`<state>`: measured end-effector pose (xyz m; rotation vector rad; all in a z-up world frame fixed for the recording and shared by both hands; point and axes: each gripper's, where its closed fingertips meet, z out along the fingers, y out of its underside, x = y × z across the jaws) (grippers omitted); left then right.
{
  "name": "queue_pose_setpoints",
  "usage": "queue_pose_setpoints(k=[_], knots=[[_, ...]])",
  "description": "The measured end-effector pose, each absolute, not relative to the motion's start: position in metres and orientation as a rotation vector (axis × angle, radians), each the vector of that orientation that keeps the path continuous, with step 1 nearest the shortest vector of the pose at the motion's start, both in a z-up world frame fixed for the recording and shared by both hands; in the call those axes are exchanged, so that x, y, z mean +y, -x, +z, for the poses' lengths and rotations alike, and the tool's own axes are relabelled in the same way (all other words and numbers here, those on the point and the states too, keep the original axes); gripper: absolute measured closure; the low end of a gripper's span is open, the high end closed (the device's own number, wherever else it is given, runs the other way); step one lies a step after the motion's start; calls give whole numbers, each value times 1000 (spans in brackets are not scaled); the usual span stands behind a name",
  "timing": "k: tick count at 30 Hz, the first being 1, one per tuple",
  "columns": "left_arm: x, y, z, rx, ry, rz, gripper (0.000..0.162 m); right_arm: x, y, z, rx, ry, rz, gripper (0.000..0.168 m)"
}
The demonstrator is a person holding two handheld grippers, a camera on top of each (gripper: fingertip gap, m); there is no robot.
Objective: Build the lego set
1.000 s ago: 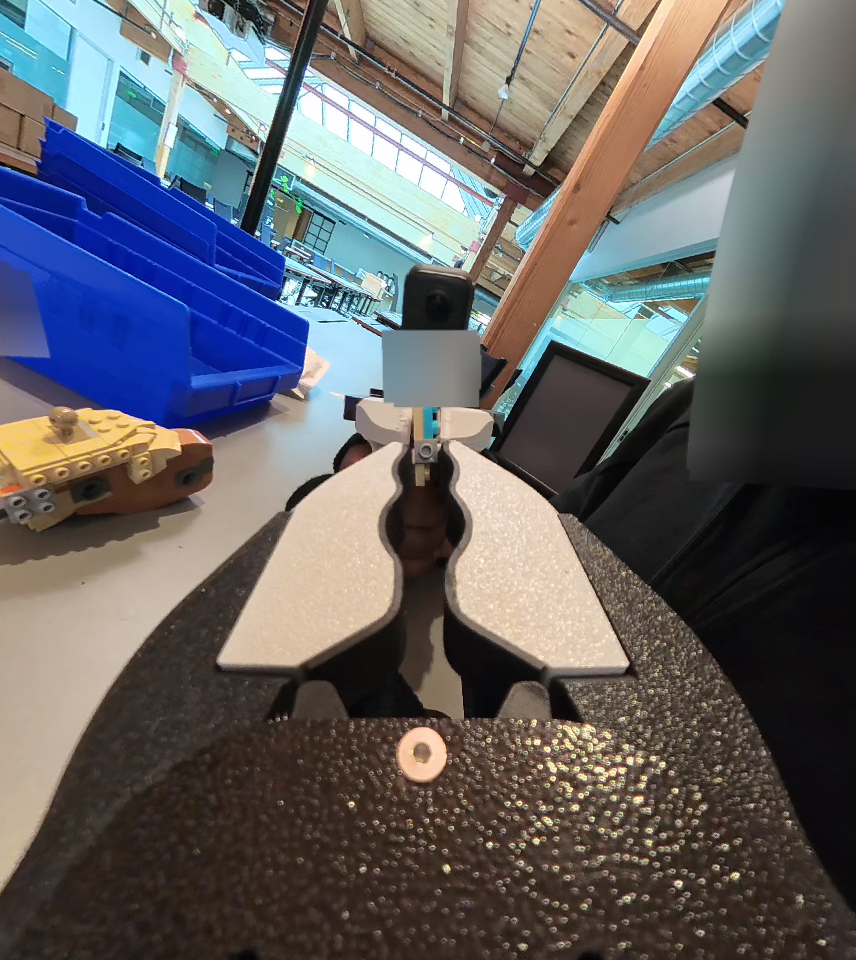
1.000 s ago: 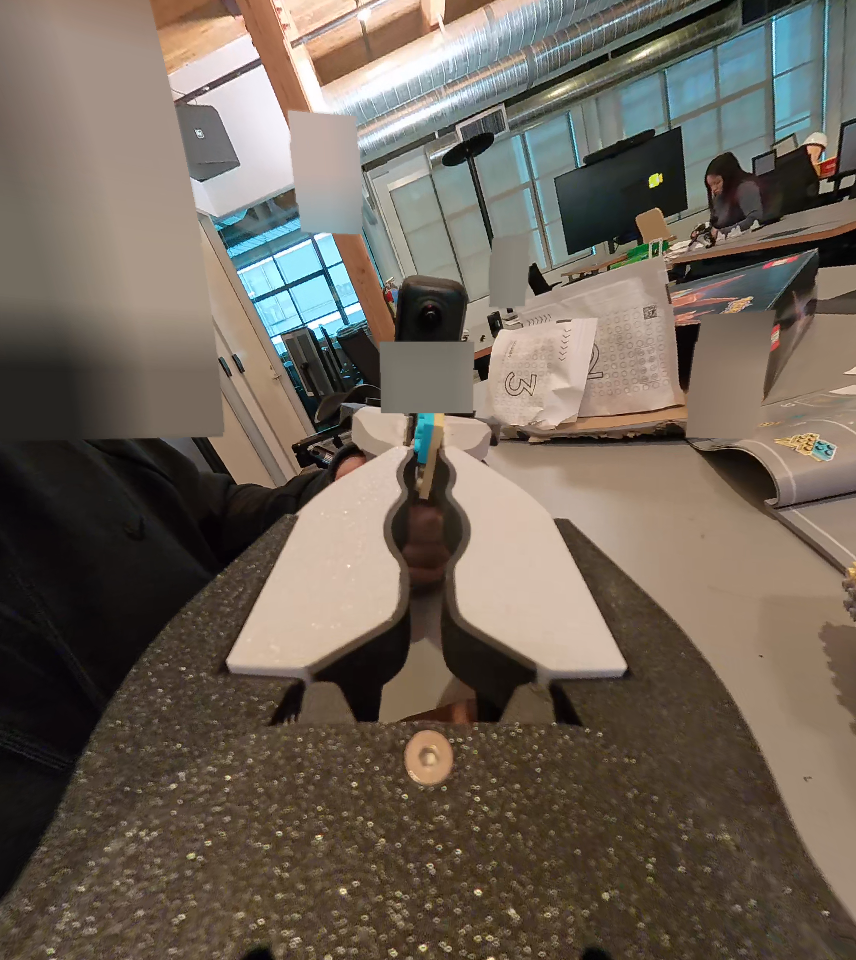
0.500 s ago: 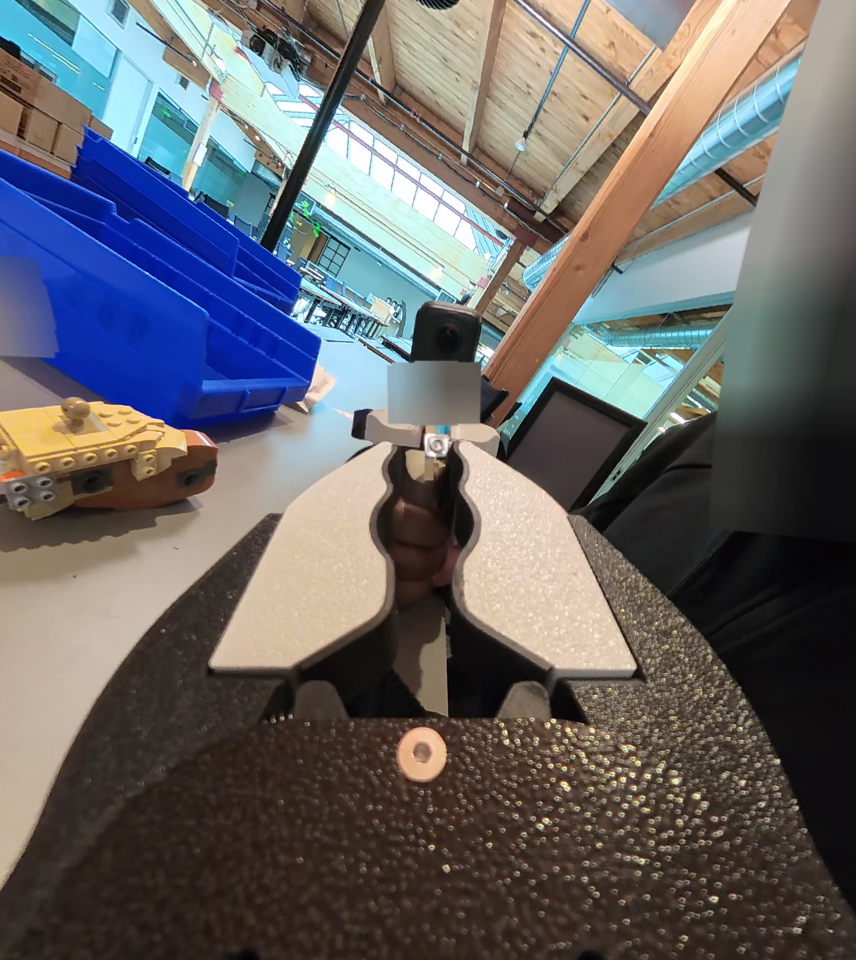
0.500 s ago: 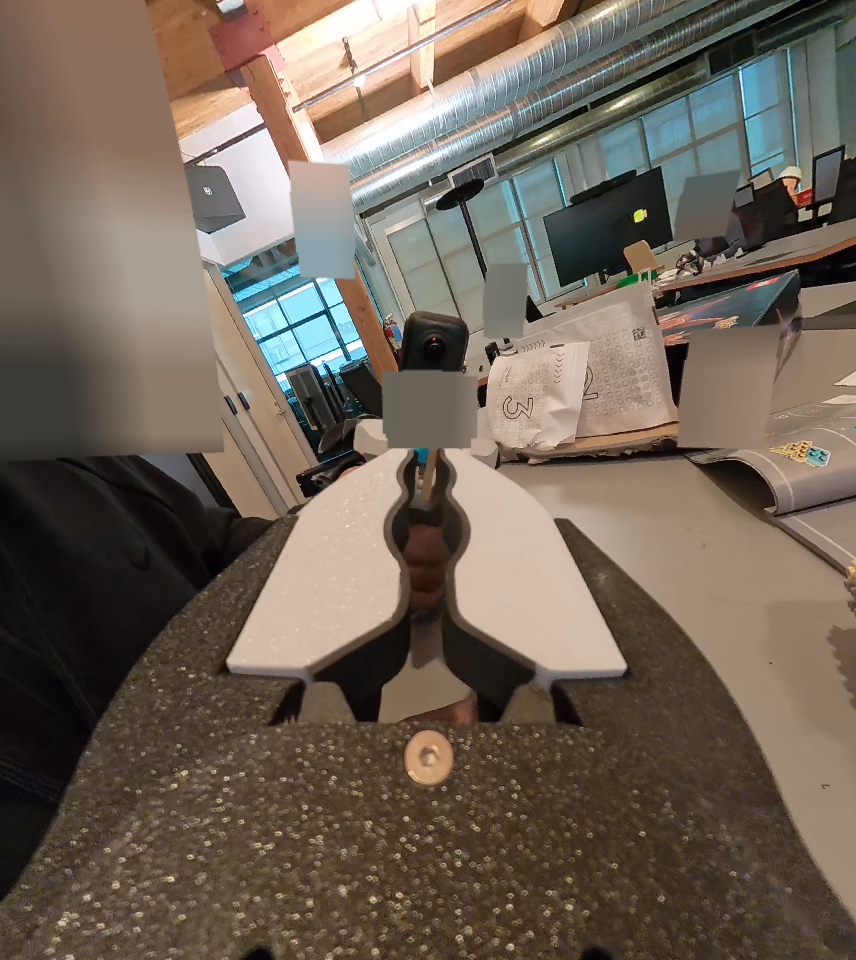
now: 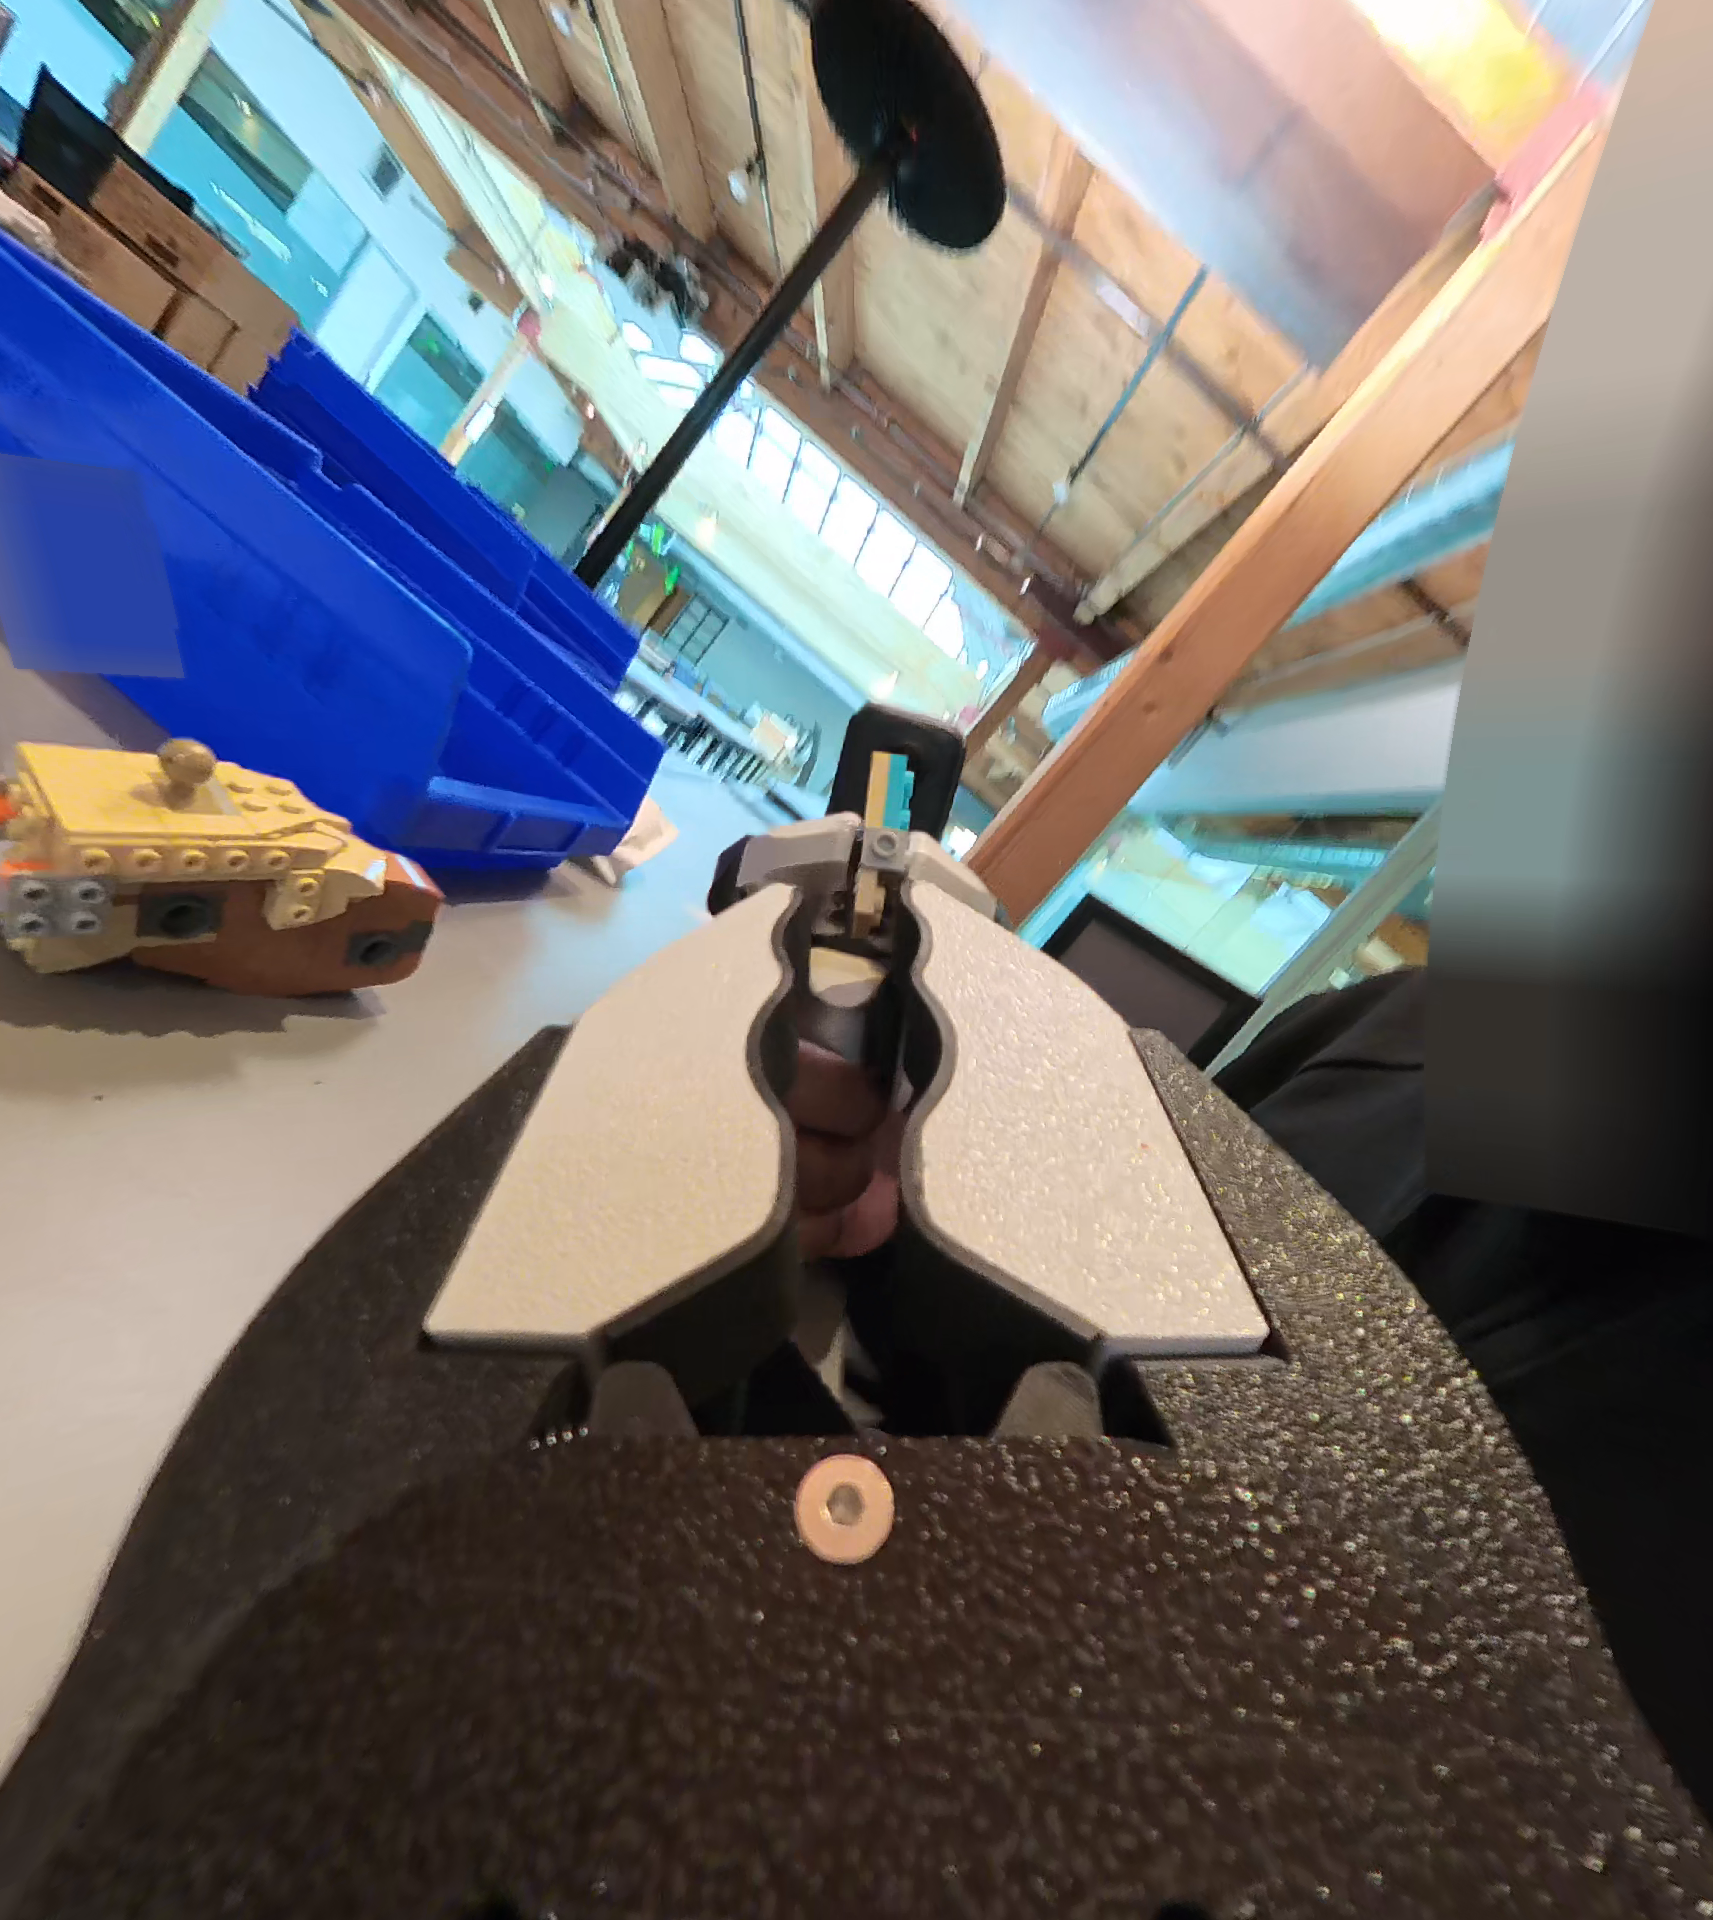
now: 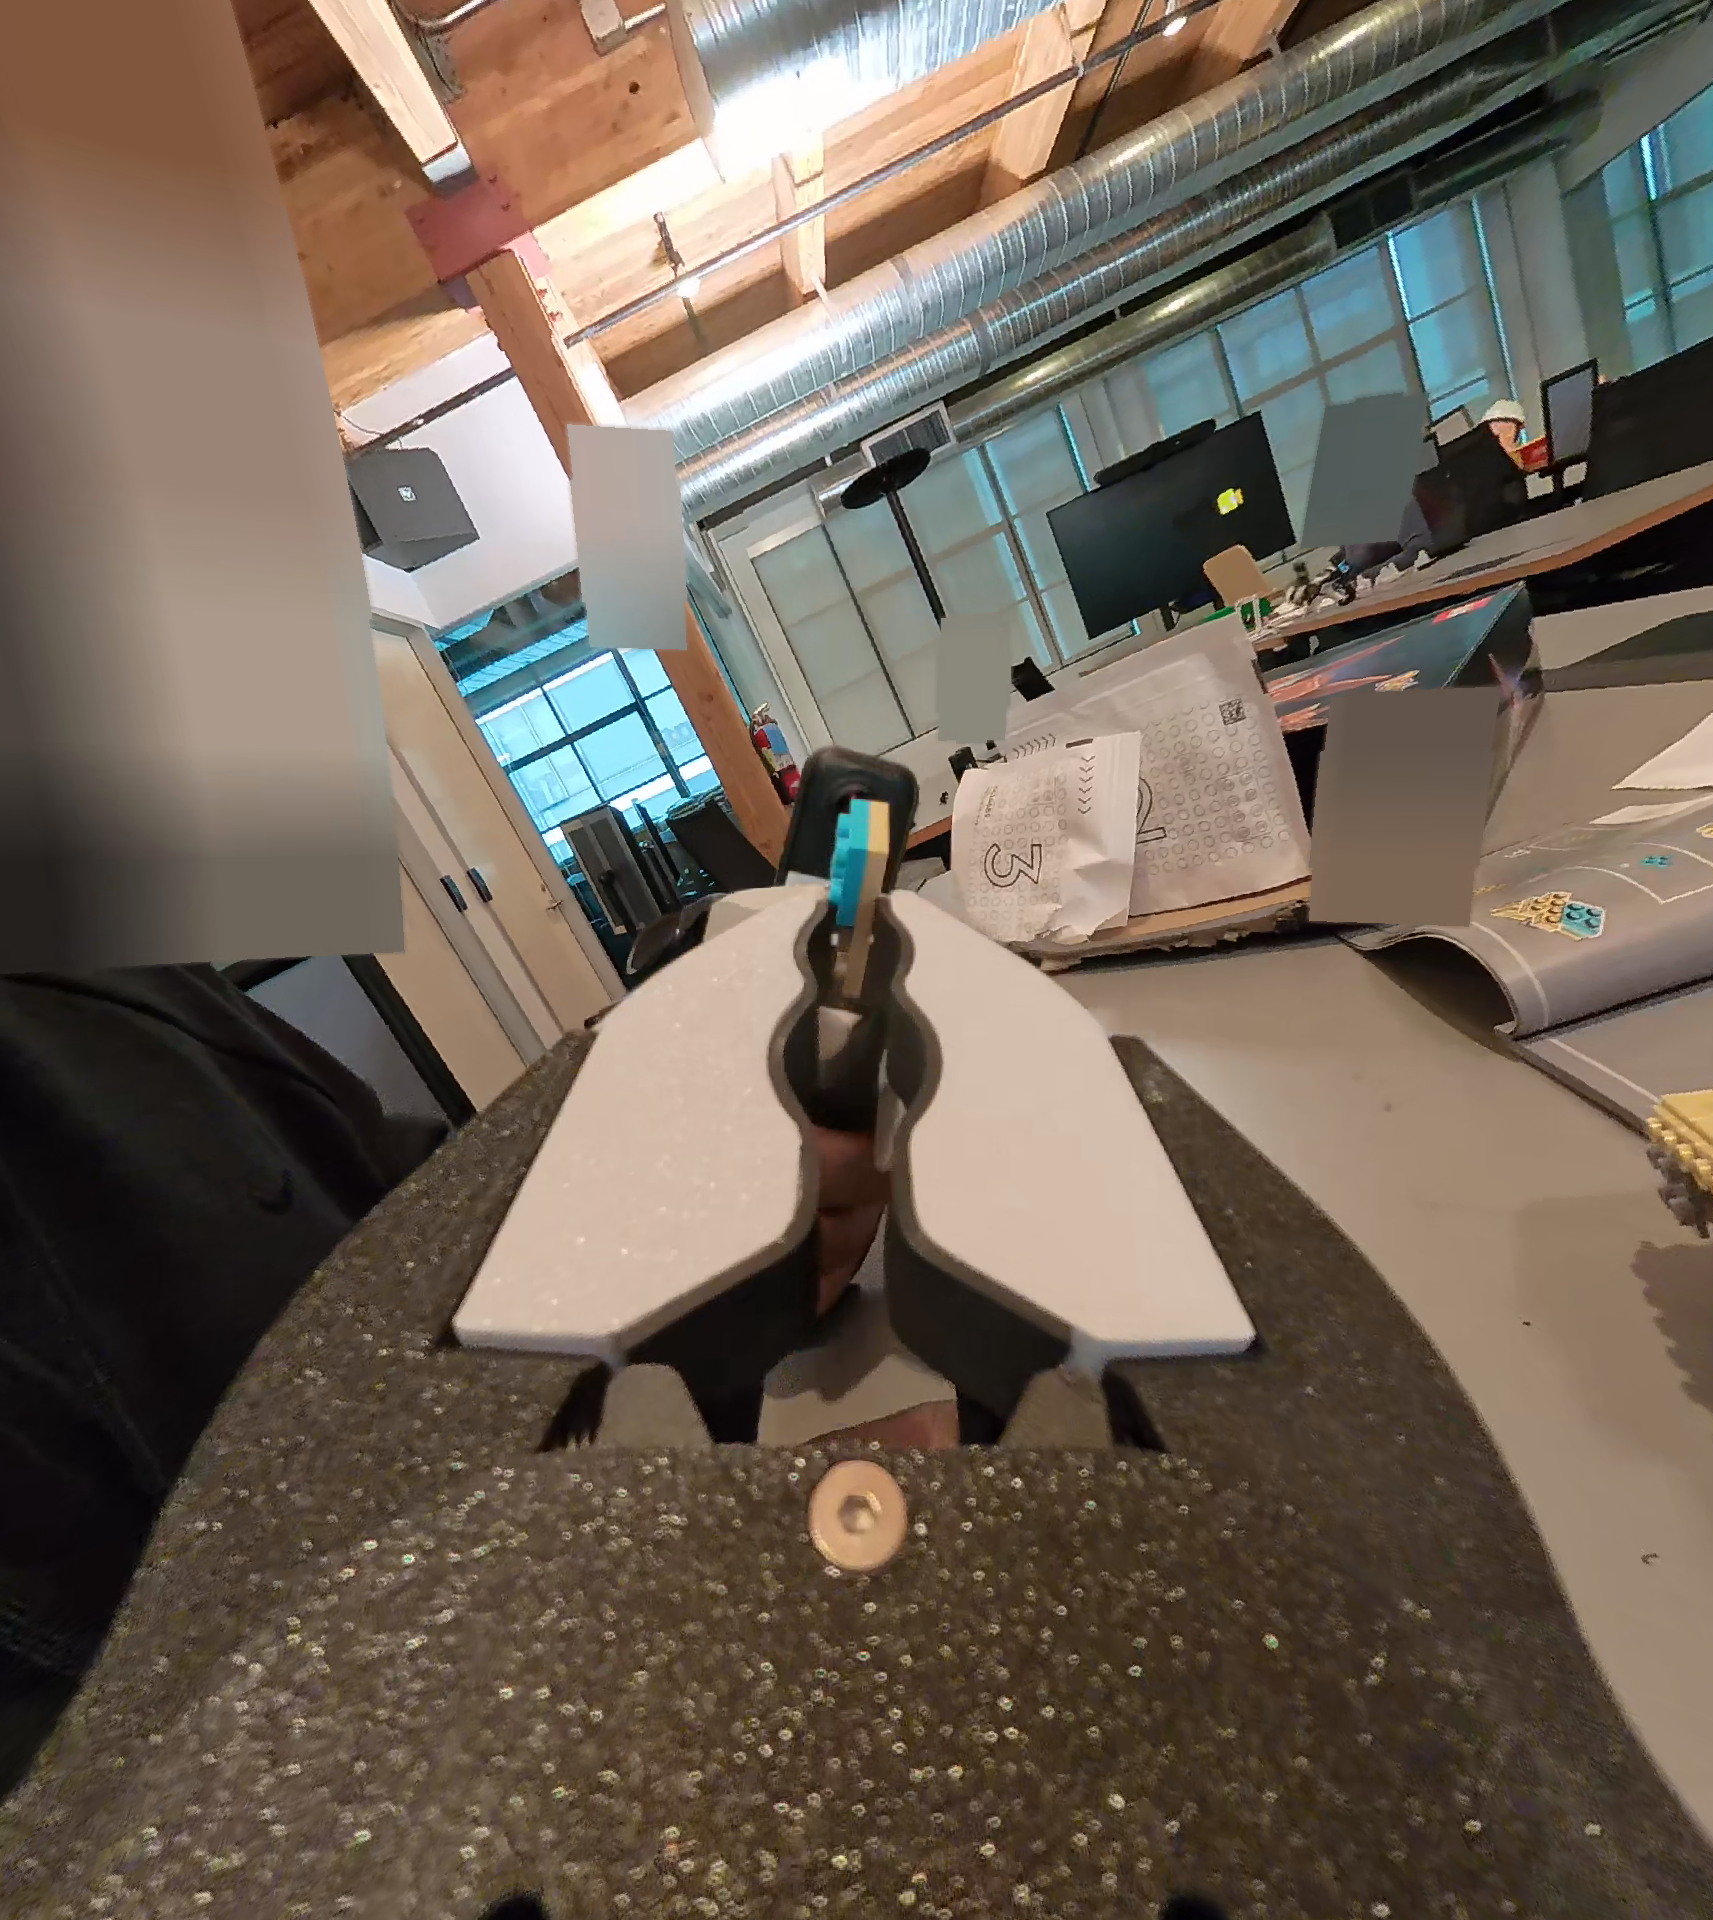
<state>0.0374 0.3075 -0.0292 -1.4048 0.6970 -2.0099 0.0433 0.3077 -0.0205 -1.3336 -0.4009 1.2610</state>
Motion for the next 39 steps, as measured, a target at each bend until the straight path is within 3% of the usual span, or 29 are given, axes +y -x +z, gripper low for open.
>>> queue_pose_setpoints(k=[12,39], knots=[[309,-46,-21,382,1310,-2176,149,312,-47,-17,-342,1297,1192,162],[312,-47,-19,301,1265,-2117,151,313,-45,-19,-337,1290,1108,161]])
